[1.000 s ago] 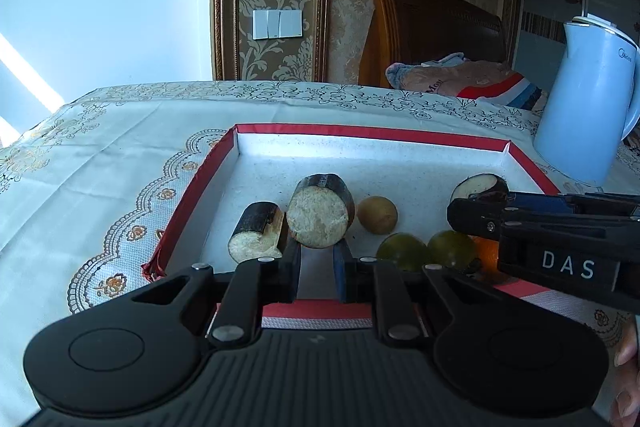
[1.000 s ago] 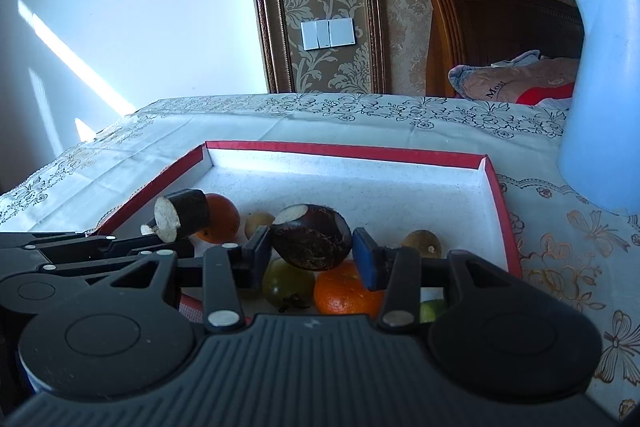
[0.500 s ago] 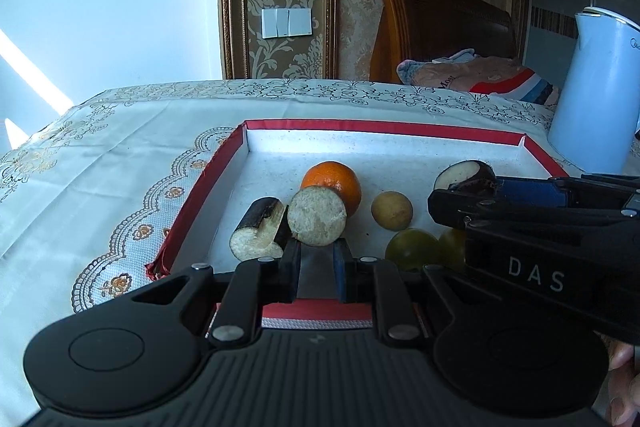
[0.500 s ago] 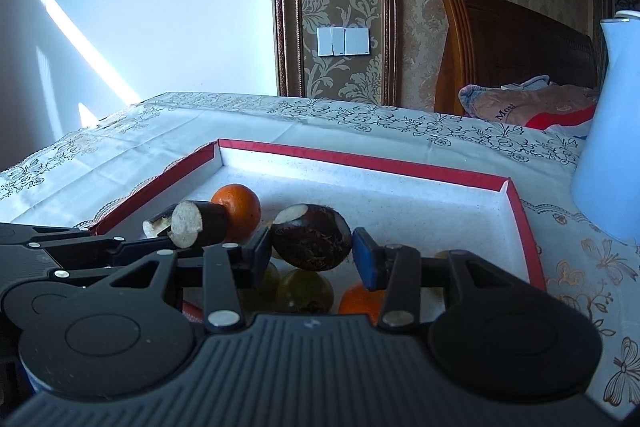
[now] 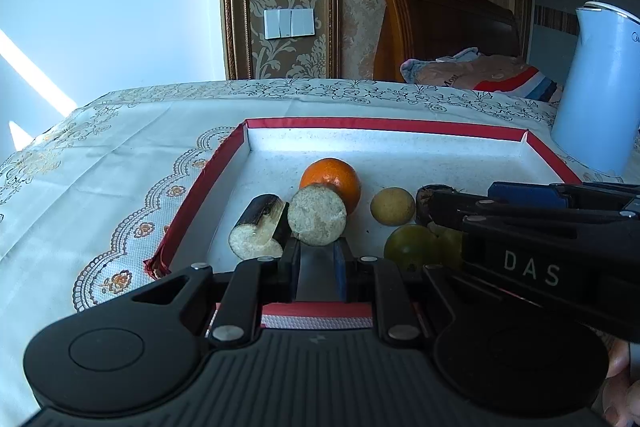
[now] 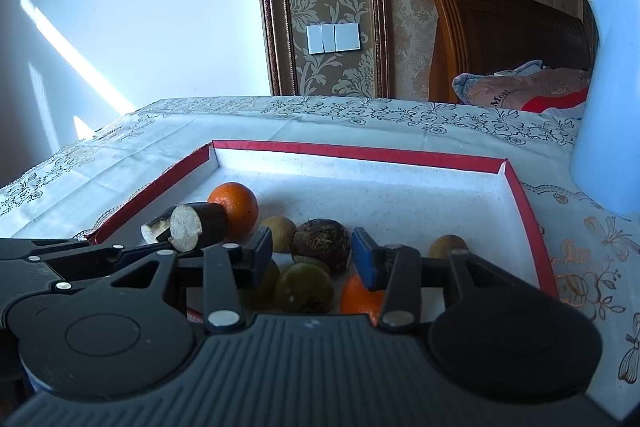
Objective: Organize fruits
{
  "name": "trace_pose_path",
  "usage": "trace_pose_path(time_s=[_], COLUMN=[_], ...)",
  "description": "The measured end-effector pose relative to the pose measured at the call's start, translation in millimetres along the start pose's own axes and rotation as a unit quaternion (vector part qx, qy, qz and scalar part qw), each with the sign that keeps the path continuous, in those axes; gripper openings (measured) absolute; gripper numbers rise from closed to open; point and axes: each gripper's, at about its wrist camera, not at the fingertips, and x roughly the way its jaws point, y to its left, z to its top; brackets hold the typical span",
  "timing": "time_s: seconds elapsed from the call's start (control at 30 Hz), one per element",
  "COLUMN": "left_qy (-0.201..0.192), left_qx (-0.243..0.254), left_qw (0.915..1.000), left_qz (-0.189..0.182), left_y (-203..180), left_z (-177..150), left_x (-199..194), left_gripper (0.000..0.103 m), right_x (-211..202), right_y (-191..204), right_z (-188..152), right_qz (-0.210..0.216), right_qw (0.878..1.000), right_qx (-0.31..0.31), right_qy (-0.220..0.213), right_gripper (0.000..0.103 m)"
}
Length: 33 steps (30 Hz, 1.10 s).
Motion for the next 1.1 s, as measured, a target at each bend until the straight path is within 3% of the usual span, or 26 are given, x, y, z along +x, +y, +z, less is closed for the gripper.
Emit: trace_pose_path(time_s=[0.23, 0.33, 0.47, 0.57, 0.67, 0.73, 0.77, 0.8, 0.9, 1.03, 1.1], left_qy=[-0.005, -0.010, -0.016, -0.022, -0.030, -0.037, -0.040, -0.045, -0.050, -0.040, -0.037], left_qx=[-0.006, -0.007, -0.009, -0.012, -0.008, -0.006, -0.007, -0.008, -0.003, -0.014, -0.024], left_qw=[1.0000, 0.9999, 0.9998, 0.9997, 0.9995, 0.9993, 0.9992, 0.9989, 0.9987, 0.9991, 0.9990], left_qz=[0.000, 0.000, -0.001, -0.004, -0.001, -0.001, 0.003, 0.007, 0.009, 0.008, 0.009], left_y=[4, 3, 3, 3, 1, 0, -1, -1, -3, -2, 1], left_z=[0, -2, -4, -7, -10, -12, -13, -15, -19, -23, -24], left_x=[-6, -11, -19, -25, -33, -39, -43, -46, -52, -55, -56], left_gripper=[0.018, 0.018, 0.019, 0.027, 0.034, 0.056, 0.078, 0.085, 0.085, 0.085, 0.085], right_x=[-10, -19, -31, -37, -45, -50, -52, -56, -64, -78, -85], right_y=[-2, -2, -1, -3, -4, -4, -5, -5, -6, -9, -10], right_z=[0, -1, -2, -4, -7, -8, -10, -11, -15, -20, -24], right_qz=[0.003, 0.005, 0.004, 0.002, -0.004, -0.005, -0.005, -0.005, -0.009, -0.010, -0.015], right_qw=[1.000, 1.000, 0.999, 0.999, 0.999, 0.999, 0.999, 0.998, 0.998, 0.997, 0.997], right_qx=[0.008, 0.015, 0.019, 0.023, 0.029, 0.032, 0.033, 0.034, 0.039, 0.049, 0.055], right_qy=[-0.010, -0.020, -0.032, -0.034, -0.040, -0.042, -0.043, -0.043, -0.046, -0.053, -0.056], right_gripper=[0.042, 0.049, 0.049, 0.050, 0.060, 0.061, 0.061, 0.061, 0.073, 0.073, 0.080])
